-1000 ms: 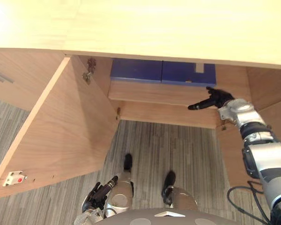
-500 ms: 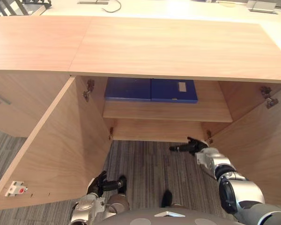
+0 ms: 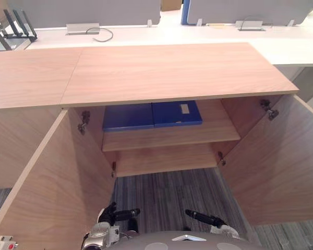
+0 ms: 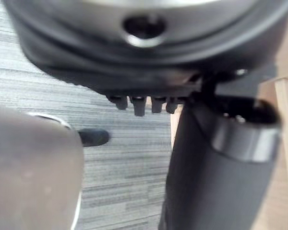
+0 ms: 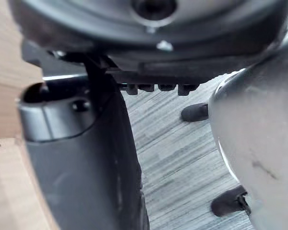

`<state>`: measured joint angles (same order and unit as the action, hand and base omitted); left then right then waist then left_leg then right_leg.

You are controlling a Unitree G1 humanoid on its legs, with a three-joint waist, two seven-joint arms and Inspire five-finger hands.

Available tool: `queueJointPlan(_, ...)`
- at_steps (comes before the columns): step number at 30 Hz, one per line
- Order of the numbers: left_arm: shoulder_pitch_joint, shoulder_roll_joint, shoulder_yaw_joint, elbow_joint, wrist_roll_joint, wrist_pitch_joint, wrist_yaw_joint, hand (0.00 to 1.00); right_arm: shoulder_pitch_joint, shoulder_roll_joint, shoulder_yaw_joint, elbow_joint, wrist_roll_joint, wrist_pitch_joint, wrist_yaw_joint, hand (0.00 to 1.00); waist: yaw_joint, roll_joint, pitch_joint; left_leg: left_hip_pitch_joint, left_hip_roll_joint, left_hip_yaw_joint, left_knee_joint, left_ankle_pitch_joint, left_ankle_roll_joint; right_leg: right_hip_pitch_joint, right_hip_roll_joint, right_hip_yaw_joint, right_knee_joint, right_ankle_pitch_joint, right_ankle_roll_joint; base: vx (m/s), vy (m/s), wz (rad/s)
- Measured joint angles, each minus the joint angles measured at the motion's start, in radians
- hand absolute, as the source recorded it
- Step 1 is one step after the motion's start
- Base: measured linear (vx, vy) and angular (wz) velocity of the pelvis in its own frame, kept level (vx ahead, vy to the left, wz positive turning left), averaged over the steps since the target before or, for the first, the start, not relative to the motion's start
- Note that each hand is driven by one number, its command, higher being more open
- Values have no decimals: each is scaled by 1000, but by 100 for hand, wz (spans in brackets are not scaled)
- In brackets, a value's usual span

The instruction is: Walk over to the cabinet, pick up the folder, carry it to the office cabinet, place the folder inside the office cabinet, then close the office cabinet door

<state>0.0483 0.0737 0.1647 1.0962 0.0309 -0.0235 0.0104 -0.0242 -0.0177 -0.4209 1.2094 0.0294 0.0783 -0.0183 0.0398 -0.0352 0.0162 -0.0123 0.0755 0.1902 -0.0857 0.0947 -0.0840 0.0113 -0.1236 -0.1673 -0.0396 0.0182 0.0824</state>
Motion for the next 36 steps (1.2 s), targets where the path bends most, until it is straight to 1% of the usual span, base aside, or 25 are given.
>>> queueJointPlan(2,-1,-9,9,16,-31,0,8,100,16,3,-22,-1,59,-4,-11,100,-10,0,-1,20,0,18,-1,-10,-1,10,0,16,0,-2,-2,24,3,-24)
queueJointPlan(5,-3,-15,8,31,-34,-2,8,100,28,7,-52,-1,121,-11,-21,100,-19,0,-3,30,1,37,-2,-17,-2,9,0,37,0,-2,-2,13,4,-23)
queueJointPlan(6,-4,-15,8,35,-38,-2,9,100,41,11,-79,-1,167,-25,-29,100,-18,0,-3,38,2,52,-2,-23,-2,9,1,48,0,-2,-2,34,5,-31)
queueJointPlan(10,-4,-13,4,52,-67,-9,9,100,62,13,-105,-3,259,-32,-40,100,-21,1,-5,57,3,86,1,-38,-6,9,2,78,-1,-1,-1,38,8,-27)
queueJointPlan(15,-4,-3,-50,55,-73,-19,8,100,66,14,-107,-3,263,-41,-39,100,-28,3,-6,63,2,99,2,-51,-6,8,3,95,-2,-1,0,39,7,-10)
queueJointPlan(17,-5,-4,-52,55,-73,-19,8,100,66,12,-106,-3,263,-42,-38,100,-28,5,-5,75,3,119,3,-60,-9,8,5,116,0,-2,0,47,20,-30)
queueJointPlan(18,-5,-4,-53,55,-73,-19,7,100,60,11,-98,-3,263,-43,-38,100,-25,6,-3,73,5,132,37,-87,-10,7,5,139,3,-3,-2,36,32,-47)
queueJointPlan(20,-6,-5,-52,54,-73,-22,8,100,56,7,-85,0,263,-44,-39,100,-18,7,0,63,3,111,95,-122,-2,5,5,171,7,-4,-3,34,29,-51)
queueJointPlan(21,-6,-5,-52,54,-73,-26,7,100,53,2,-78,4,262,-44,-38,100,-18,10,1,50,1,37,144,-159,-2,1,5,189,7,-4,-3,44,20,-46)
queueJointPlan(22,-6,-6,-52,55,-73,-27,8,100,50,-1,-78,5,262,-44,-38,100,-17,13,2,45,1,-2,162,-179,0,-1,8,197,7,-4,-3,51,35,-50)
queueJointPlan(23,-8,-8,-53,56,-73,-30,7,100,47,-4,-78,5,262,-46,-38,100,-19,20,-1,30,1,-8,193,-202,2,-11,9,213,10,-4,-3,33,53,-41)
queueJointPlan(25,-9,-8,-51,55,-73,-32,3,100,46,-6,-81,5,260,-46,-37,100,-17,20,1,15,2,2,223,-225,3,-29,9,235,18,-2,0,19,70,-36)
queueJointPlan(26,-9,-8,-50,53,-73,-40,5,100,38,-6,-86,14,258,-45,-37,100,-16,16,8,10,-1,4,242,-247,2,-37,10,257,20,-2,0,14,62,-32)
queueJointPlan(29,-9,-7,-51,52,-73,-42,4,100,27,-8,-91,15,252,-45,-37,100,-16,15,9,-3,-13,0,256,-271,5,-63,9,290,22,2,5,16,67,-34)
queueJointPlan(32,-9,-8,-51,53,-72,-43,3,100,22,-6,-125,15,251,-44,-35,100,-18,14,11,-3,-25,-3,256,-277,18,-76,6,316,21,5,7,39,48,-32)
queueJointPlan(36,-11,-14,-51,52,-62,-48,3,100,16,-6,-159,16,251,-44,-32,100,-18,23,19,8,-34,3,240,-281,28,-81,3,322,21,15,-6,45,29,-19)
